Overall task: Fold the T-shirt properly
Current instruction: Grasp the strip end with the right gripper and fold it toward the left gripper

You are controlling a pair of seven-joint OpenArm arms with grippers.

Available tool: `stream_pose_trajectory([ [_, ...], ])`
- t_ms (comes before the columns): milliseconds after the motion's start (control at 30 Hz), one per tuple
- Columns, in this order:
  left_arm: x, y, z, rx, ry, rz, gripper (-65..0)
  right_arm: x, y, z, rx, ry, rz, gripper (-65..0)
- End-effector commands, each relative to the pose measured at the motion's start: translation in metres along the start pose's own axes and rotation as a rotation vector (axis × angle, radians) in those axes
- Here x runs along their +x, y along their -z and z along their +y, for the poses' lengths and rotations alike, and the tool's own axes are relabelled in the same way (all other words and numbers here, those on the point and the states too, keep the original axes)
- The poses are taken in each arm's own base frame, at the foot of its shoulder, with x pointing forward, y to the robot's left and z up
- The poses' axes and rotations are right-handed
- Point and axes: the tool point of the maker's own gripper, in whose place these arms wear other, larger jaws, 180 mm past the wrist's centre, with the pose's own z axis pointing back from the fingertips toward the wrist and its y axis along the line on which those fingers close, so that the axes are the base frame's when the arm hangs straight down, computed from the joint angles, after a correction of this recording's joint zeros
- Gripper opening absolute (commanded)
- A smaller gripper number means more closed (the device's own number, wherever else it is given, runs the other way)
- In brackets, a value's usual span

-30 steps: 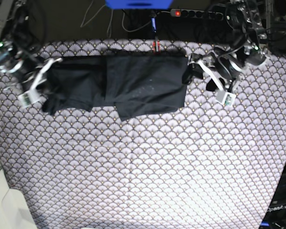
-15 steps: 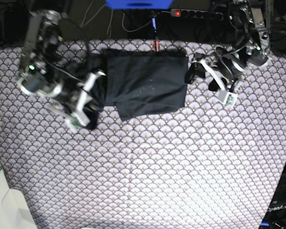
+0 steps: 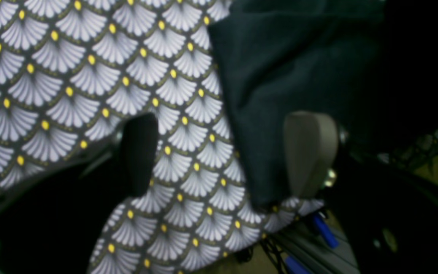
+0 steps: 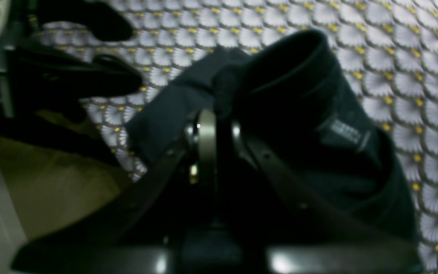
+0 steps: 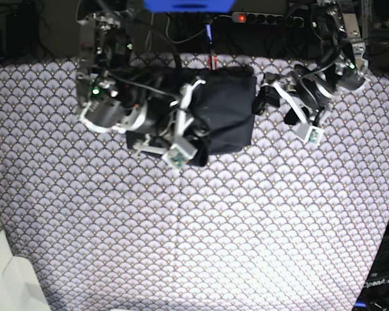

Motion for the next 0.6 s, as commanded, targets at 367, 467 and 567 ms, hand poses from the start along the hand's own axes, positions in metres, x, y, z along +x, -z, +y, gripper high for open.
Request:
stream_pose_trajectory([
  [367,0.010,-0.003,-0.001,-0.009,0.011,-0.039,-14.4,0.055,0.016,0.041,0.126,-0.111,-0.116,-64.0],
  [467,0.009,-0.004,0.000,-0.006,0.009,-0.039,-14.4,0.055,0.023,0.049,0.154,-0.130,-0.102,-64.0],
  [567,0.013,-0.014,0.015,0.037,-0.013,-0.062,-14.4,0.048,0.036,0.056,0.196,-0.133,-0.061,-64.0],
])
